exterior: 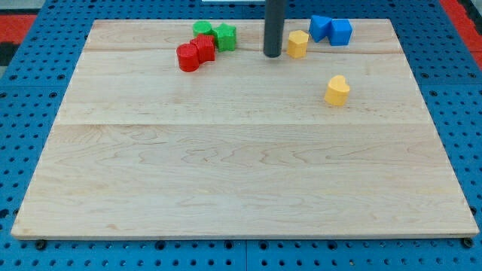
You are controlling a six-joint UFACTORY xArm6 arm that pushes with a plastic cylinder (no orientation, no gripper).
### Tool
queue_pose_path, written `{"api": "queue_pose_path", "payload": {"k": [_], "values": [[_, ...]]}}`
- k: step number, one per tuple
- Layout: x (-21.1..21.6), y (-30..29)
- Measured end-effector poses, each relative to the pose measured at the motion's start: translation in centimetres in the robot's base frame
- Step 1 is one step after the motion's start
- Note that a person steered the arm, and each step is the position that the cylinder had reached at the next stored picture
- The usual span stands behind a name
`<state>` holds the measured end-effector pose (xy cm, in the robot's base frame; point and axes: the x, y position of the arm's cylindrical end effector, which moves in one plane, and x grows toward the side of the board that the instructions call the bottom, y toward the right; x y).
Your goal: Move the yellow heart down to the blue cube
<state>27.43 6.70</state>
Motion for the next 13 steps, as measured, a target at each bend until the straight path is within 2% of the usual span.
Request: {"api": "queue_pose_path", "payload": {"k": [1,3,5,7,8,10,13], "values": [[-0.6,3.8],[8.7,0.7],[9.7,-1.6],[16.6,4.2],[17.6,4.4],[11.4,8.9],[3.7,7.7]]}}
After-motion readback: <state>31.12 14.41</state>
